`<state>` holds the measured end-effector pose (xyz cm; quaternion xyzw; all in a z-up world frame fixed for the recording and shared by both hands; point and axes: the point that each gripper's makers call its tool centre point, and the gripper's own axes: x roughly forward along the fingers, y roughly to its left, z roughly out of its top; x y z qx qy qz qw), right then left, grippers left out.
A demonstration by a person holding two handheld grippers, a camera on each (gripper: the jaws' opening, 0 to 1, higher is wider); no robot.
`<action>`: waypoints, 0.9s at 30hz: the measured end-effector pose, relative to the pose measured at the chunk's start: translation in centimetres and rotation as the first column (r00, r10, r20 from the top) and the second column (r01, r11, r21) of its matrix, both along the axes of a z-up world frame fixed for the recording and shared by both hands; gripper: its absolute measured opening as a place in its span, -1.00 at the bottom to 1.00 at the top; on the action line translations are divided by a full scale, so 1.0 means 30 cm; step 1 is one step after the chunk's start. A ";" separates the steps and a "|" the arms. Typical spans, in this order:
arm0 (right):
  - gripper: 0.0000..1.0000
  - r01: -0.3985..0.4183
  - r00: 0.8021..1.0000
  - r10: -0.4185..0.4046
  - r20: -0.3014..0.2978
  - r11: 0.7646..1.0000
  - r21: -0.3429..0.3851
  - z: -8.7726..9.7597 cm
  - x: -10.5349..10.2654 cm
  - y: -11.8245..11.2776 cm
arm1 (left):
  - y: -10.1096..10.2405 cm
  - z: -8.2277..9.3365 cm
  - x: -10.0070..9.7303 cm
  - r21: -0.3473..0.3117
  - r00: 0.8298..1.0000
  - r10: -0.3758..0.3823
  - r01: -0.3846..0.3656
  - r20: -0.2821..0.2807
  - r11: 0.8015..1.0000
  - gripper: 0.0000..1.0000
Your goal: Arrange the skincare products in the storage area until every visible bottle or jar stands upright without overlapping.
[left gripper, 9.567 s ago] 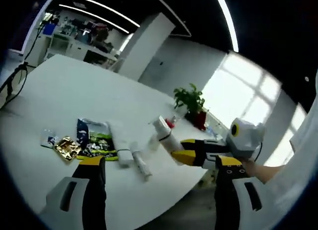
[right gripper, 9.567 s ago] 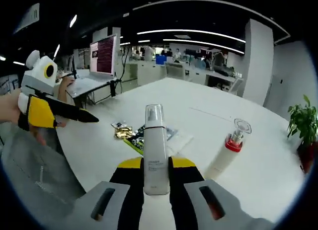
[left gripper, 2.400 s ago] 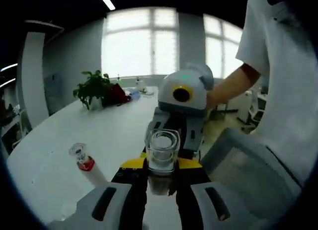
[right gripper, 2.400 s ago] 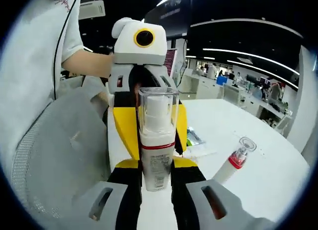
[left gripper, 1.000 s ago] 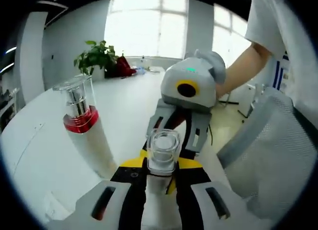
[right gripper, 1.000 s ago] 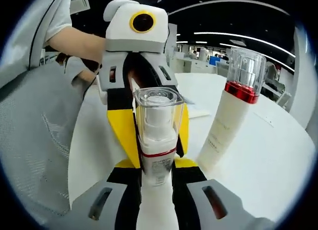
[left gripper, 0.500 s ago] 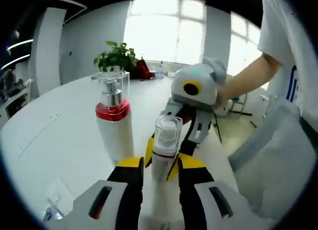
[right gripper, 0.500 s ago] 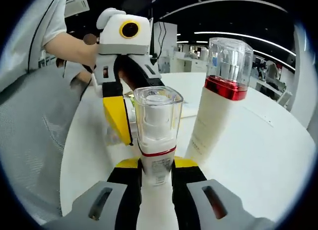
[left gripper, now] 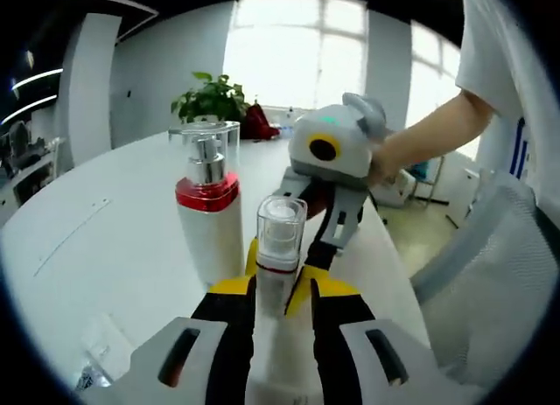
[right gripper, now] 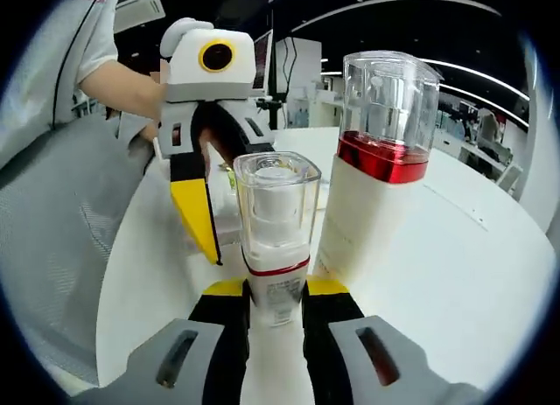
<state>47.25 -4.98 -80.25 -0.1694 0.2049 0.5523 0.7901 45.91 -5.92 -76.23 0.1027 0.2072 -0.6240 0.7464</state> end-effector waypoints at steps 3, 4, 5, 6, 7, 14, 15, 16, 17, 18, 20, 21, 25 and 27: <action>-0.56 0.001 1.000 -0.001 0.000 1.000 0.003 0.000 0.002 0.001 | -0.001 -0.003 0.004 0.002 1.000 0.003 -0.003 0.002 1.000 -0.62; -0.56 0.002 1.000 -0.002 0.000 1.000 0.003 -0.001 0.003 0.000 | 0.000 -0.004 0.005 0.003 1.000 0.003 -0.003 0.002 1.000 -0.62; -0.56 0.003 1.000 -0.003 0.001 1.000 0.004 -0.001 0.004 0.000 | 0.001 -0.006 0.007 0.005 1.000 0.003 -0.003 0.003 1.000 -0.62; -0.56 0.003 1.000 -0.003 0.000 1.000 0.005 -0.001 0.004 0.000 | 0.002 -0.006 0.007 0.006 1.000 0.003 -0.003 0.003 1.000 -0.62; -0.55 0.003 1.000 -0.003 0.001 1.000 0.005 -0.001 0.005 0.000 | 0.002 -0.007 0.008 0.007 1.000 0.004 -0.004 0.003 1.000 -0.62; -0.55 0.017 1.000 -0.017 0.001 1.000 0.008 -0.004 0.007 -0.007 | 0.008 -0.005 0.017 0.007 1.000 0.010 -0.010 0.004 1.000 -0.62; -0.55 0.020 1.000 -0.020 0.002 1.000 0.006 -0.003 0.008 -0.007 | 0.009 -0.006 0.017 0.007 1.000 0.011 -0.011 0.004 1.000 -0.62; -0.55 0.021 1.000 -0.021 -0.001 1.000 0.005 -0.002 0.007 -0.008 | 0.012 -0.007 0.018 0.008 1.000 0.010 -0.010 0.003 1.000 -0.62; -0.55 0.022 1.000 -0.022 -0.001 1.000 0.003 -0.001 0.006 -0.008 | 0.014 -0.009 0.018 0.010 1.000 0.011 -0.011 0.003 1.000 -0.62; -0.55 0.022 1.000 -0.022 -0.001 1.000 -0.002 0.000 0.006 -0.010 | 0.015 -0.009 0.017 0.011 1.000 0.011 -0.011 0.004 1.000 -0.62; -0.54 0.022 1.000 -0.022 -0.001 1.000 -0.005 0.002 0.005 -0.012 | 0.016 -0.008 0.015 0.012 1.000 0.011 -0.011 0.003 1.000 -0.62; -0.54 0.022 1.000 -0.022 -0.001 1.000 -0.004 0.004 0.004 -0.012 | 0.017 -0.008 0.014 0.012 1.000 0.011 -0.011 0.003 1.000 -0.62; -0.51 0.022 1.000 -0.022 -0.005 1.000 -0.005 0.005 0.001 -0.012 | 0.017 -0.008 0.014 0.013 1.000 0.013 -0.013 0.004 1.000 -0.62; -0.49 0.022 1.000 -0.022 -0.005 1.000 -0.010 0.002 -0.001 -0.011 | 0.017 -0.007 0.012 0.013 1.000 0.013 -0.013 0.003 1.000 -0.62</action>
